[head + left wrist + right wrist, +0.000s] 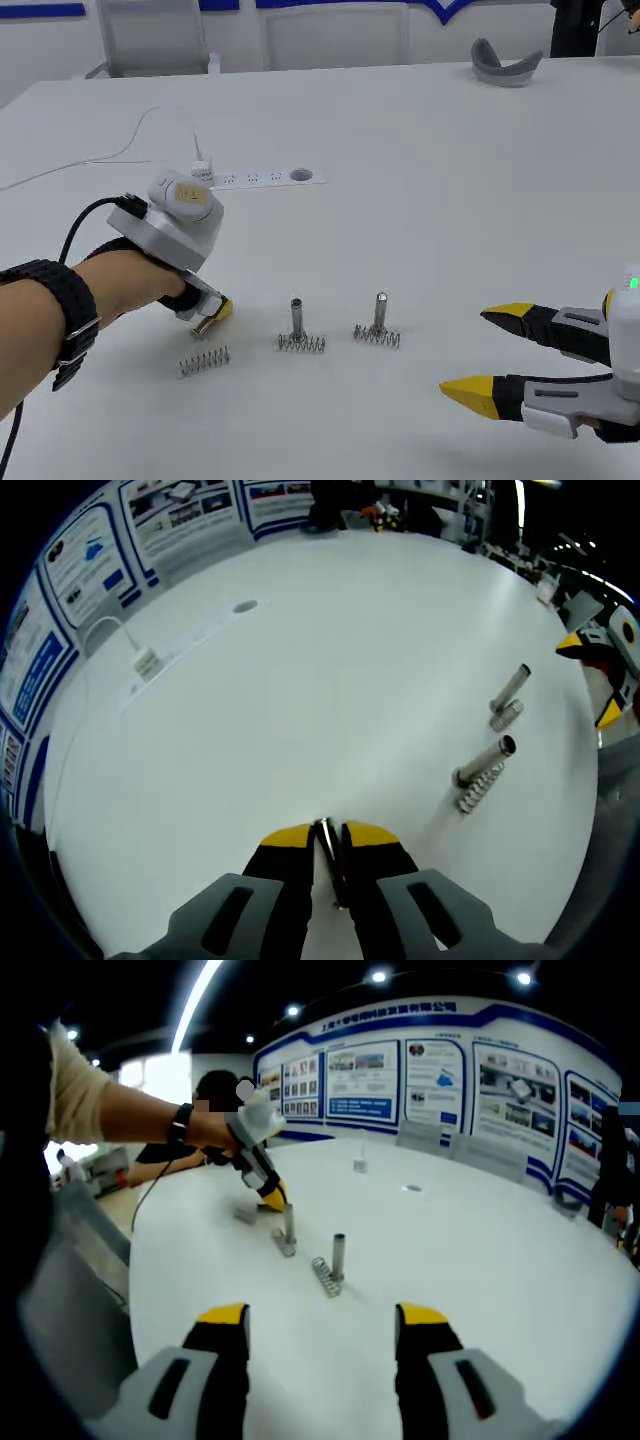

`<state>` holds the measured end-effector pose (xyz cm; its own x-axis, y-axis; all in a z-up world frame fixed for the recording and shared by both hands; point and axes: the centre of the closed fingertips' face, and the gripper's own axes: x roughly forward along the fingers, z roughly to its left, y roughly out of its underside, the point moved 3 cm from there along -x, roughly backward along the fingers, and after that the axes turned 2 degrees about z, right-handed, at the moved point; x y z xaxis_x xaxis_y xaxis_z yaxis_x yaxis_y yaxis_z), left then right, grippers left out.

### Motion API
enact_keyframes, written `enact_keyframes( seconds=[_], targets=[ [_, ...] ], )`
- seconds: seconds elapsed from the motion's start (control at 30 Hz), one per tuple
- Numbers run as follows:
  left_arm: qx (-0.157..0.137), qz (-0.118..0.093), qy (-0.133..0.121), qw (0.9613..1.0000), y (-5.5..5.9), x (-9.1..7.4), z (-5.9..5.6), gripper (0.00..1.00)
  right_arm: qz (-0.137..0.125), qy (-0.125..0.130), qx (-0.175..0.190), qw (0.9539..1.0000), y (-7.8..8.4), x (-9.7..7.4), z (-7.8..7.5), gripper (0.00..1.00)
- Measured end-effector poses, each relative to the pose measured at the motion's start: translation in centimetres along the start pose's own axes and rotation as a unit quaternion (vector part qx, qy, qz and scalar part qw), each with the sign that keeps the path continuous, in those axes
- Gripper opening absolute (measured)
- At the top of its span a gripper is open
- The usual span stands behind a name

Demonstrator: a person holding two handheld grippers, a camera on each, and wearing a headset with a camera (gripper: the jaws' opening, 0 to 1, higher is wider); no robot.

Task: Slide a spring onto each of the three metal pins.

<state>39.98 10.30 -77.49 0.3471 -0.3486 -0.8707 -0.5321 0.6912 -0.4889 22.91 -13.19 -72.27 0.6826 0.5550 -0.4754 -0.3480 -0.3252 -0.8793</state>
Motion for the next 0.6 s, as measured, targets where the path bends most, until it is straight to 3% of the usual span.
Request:
enact_keyframes(
  seconds=[0.6],
  targets=[
    [-0.013, 0.033, 0.002, 0.9994, 0.06, 0.27, 0.11, 0.09, 0.009, 0.001, -0.005, 0.9999, 0.36, -0.01, -0.27, 0.6]
  ],
)
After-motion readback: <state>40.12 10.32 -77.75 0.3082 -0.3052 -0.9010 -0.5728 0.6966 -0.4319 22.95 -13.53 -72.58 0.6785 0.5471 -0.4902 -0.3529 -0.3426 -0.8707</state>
